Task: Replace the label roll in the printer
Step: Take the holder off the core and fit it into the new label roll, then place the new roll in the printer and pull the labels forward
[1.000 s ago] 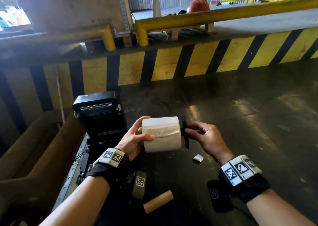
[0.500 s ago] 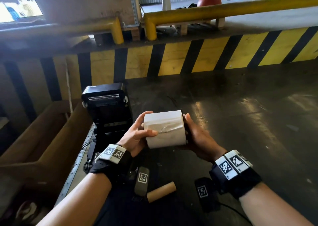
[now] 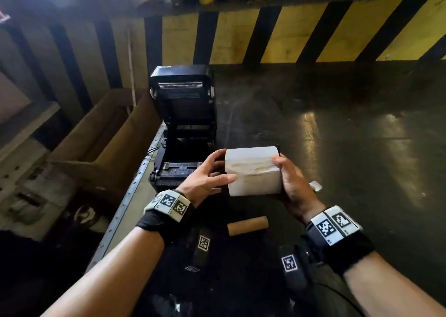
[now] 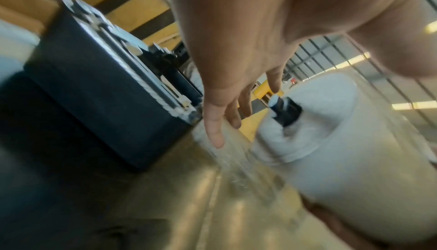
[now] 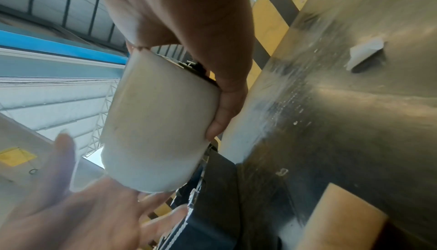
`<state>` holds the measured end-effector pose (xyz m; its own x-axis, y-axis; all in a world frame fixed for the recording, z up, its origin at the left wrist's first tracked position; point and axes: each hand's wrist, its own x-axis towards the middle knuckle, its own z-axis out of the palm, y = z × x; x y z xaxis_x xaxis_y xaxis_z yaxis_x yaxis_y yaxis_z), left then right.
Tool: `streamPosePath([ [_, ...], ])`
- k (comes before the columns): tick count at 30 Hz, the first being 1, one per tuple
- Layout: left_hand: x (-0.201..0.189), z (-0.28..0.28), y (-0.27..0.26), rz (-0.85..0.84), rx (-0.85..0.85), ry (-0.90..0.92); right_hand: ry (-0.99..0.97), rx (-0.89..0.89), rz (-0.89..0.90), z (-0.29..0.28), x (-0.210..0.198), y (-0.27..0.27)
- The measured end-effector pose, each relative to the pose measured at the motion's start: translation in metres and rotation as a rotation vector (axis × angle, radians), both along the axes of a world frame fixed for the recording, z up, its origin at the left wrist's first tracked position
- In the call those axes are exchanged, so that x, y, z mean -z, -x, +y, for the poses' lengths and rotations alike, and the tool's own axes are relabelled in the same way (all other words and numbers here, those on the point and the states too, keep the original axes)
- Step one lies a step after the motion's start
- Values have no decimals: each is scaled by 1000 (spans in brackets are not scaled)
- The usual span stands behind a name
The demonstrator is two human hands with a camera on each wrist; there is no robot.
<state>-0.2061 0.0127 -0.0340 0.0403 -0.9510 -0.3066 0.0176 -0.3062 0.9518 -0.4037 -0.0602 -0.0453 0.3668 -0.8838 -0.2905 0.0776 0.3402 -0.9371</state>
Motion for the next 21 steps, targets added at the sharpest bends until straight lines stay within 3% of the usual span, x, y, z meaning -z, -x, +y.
streamPosePath([
  [4,30,30,-17,-482,-81,19,-77,41,-5,-6,16,9],
  [6,52,45,-25,-788,-39,-41,-121,39,-22,-6,18,12],
  [8,72,57,-30,-933,43,-160,-128,35,-30,-3,19,15],
  [11,91,65,-32,-986,69,-289,-135,27,-16,0,20,17],
  [16,105,62,-19,-1061,67,-282,-146,8,-39,0,24,20],
  [21,107,50,-16,-998,19,-368,-158,23,-45,2,22,20],
])
